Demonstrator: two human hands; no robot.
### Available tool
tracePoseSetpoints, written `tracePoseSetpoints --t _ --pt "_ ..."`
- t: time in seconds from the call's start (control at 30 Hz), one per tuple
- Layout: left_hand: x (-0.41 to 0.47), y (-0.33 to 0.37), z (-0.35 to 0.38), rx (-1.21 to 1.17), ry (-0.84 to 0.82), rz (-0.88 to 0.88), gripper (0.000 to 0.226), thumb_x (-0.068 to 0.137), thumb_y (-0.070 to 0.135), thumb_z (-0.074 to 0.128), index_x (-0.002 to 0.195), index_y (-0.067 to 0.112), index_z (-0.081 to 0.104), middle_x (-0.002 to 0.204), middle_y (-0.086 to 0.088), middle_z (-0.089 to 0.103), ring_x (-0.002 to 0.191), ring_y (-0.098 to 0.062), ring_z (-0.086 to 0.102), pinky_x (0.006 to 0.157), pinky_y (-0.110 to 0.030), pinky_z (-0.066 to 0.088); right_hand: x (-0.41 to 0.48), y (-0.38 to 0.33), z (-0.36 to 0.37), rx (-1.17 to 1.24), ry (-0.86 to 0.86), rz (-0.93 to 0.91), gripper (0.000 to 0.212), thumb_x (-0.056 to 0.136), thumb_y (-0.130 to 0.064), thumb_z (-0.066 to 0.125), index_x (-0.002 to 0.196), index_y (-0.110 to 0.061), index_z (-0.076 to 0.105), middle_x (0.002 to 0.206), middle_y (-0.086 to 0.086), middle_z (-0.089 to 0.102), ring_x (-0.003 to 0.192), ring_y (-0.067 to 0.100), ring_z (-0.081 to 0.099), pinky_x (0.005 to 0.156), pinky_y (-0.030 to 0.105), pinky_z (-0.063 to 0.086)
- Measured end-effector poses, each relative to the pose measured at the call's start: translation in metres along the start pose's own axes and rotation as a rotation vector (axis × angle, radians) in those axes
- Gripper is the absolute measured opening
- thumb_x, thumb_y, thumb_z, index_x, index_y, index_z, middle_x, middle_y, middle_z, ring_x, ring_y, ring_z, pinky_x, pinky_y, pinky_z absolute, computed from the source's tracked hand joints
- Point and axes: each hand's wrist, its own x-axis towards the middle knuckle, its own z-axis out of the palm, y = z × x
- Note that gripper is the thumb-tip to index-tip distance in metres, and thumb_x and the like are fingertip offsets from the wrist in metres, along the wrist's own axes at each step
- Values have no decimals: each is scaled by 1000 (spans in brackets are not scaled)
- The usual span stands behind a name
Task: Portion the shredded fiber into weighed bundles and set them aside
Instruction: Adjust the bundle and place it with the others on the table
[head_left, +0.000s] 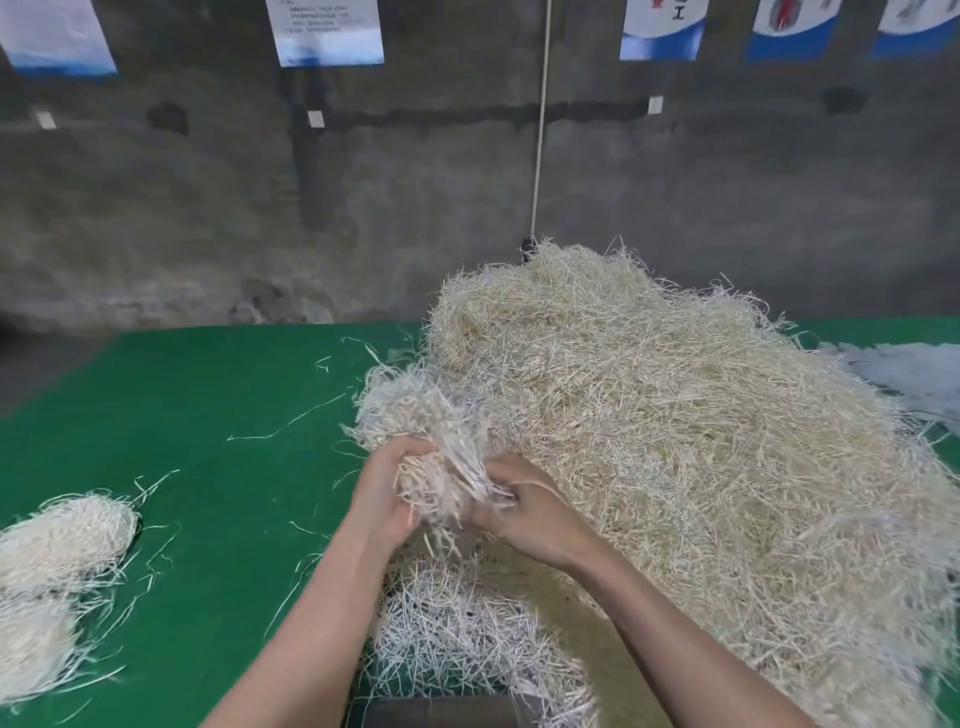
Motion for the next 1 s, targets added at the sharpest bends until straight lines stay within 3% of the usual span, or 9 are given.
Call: tracePoseSetpoints --t 0.17,0.3,0.37,0.43,0.53,0.6,0.73,0.87,1.0 --pt "-7 6 -9 143 316 10 22 72 9 55 90 19 46 151 -12 24 132 -35 30 103 -58 31 -18 5 -18 103 63 -145 23 78 -35 71 68 -28 51 89 -3 47 84 9 44 82 30 45" --pt "-9 0 -7 263 327 -36 19 84 10 51 100 19 48 145 -11 34 118 -29 45 87 -49 44 -23 6 -27 499 128 -25 44 73 -40 68 78 2 59 105 -10 51 95 -1 47 94 22 38" --pt "-7 -8 2 244 254 -81 30 83 12 52 113 17 48 122 -16 51 102 -22 61 71 -42 54 -21 0 -23 610 48 70 28 73 -40 69 80 -12 66 104 -29 45 99 -12 43 93 18 31" --pt "-8 -8 12 147 197 -112 27 80 11 53 106 12 46 100 -18 59 77 -22 69 55 -37 55 -22 -5 -16 561 -11 13 14 71 -44 70 73 -31 66 96 -19 50 85 -14 51 80 13 41" --pt "1 -2 16 194 260 -37 39 71 5 56 108 11 45 131 -21 47 118 -35 48 93 -53 44 -30 -1 -18 502 54 -21 25 72 -38 73 88 -19 69 96 9 60 82 2 64 67 15 51" --pt "3 2 14 204 332 -6 45 77 4 55 121 8 46 148 -16 29 135 -35 27 108 -52 27 -35 6 -23 514 64 -60 22 75 -29 71 80 -8 69 94 5 62 76 -4 63 55 9 48" --pt "1 0 5 138 331 -28 42 83 11 55 124 10 45 149 -15 29 126 -33 36 85 -48 42 -45 17 -28 395 -21 -45 30 73 -52 70 53 -30 64 57 -14 59 53 -2 51 62 12 44" --pt "-4 -4 12 19 301 12 64 61 14 64 123 13 48 126 -5 45 106 -22 44 63 -38 45 -45 23 -31 100 -197 69 38 73 -67 54 69 -33 70 70 -17 64 68 -4 59 86 25 47" --pt "-2 0 18 8 254 -36 43 65 14 64 106 12 49 89 -10 59 80 -28 59 59 -37 48 -46 21 -32 -237 -249 -17 36 87 -59 49 79 -26 60 70 -17 43 61 -9 40 62 14 35"
